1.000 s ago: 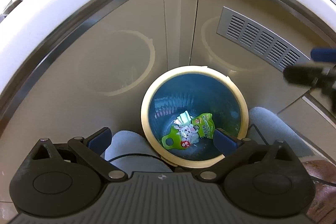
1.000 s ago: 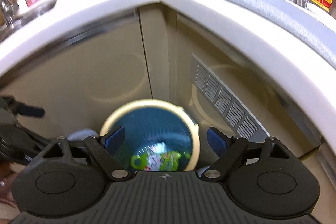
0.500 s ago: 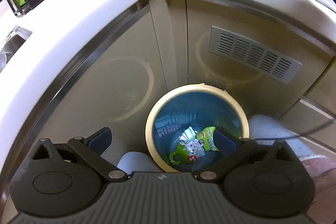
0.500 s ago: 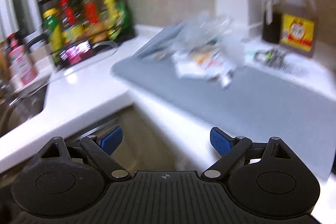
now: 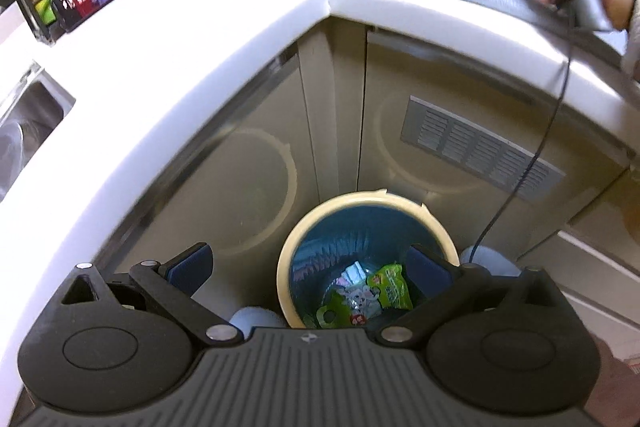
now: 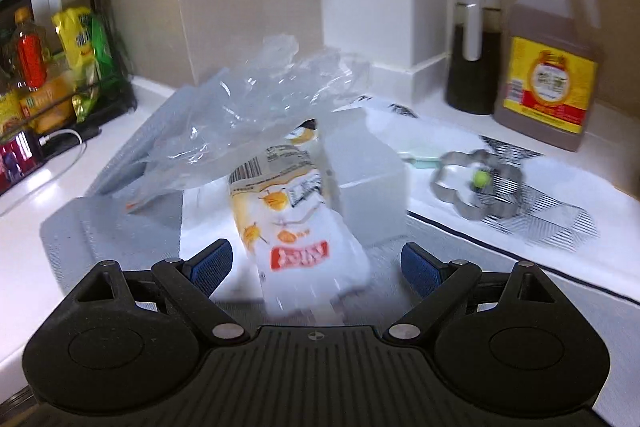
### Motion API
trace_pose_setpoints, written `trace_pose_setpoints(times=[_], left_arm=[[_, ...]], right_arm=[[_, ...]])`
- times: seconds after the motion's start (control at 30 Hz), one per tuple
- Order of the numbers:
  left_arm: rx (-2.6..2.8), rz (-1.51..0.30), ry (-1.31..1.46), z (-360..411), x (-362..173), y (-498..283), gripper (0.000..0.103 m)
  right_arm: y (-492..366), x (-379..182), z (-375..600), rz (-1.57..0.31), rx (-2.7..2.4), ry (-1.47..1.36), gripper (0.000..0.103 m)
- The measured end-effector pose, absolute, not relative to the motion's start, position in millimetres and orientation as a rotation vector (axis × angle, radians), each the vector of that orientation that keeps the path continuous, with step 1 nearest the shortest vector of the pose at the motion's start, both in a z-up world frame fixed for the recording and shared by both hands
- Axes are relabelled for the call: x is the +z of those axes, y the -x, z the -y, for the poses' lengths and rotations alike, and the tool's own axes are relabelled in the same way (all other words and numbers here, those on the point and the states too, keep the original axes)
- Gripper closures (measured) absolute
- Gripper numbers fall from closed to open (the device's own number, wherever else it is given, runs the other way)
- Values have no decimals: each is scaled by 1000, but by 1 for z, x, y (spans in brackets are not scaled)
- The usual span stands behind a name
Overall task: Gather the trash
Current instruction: 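Raise both tools back to the mat and grasp the white sauce pouch with the right tool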
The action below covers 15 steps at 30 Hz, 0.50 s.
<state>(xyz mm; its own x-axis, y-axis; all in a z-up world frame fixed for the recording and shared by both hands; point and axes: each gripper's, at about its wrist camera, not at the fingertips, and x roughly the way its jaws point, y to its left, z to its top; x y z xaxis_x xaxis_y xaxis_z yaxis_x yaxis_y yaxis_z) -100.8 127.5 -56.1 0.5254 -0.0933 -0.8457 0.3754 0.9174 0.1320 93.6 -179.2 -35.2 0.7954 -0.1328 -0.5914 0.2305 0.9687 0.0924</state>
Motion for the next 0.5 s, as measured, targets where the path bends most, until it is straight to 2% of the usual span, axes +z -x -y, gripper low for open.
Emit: trace_pose_setpoints(times=[0.07, 0.1, 0.13, 0.23, 0.5], left_arm=[[-290, -971, -319, -123, -48, 94, 0], [-294, -964, -321, -120, -43, 90, 0], [-299, -956, -324, -117, -39, 86, 0], [-315, -907, -331, -106, -19, 70, 0], [-370, -698, -343, -42, 38, 3, 0]], right_arm=[[-101, -41, 177, -625, -197, -141, 15], [-102, -43, 176, -622, -186, -131, 21], [-100, -45, 176, -616, -166, -125, 32], [-84, -43, 175, -571, -167, -75, 42], [-5, -36, 219, -575, -165, -157, 43]])
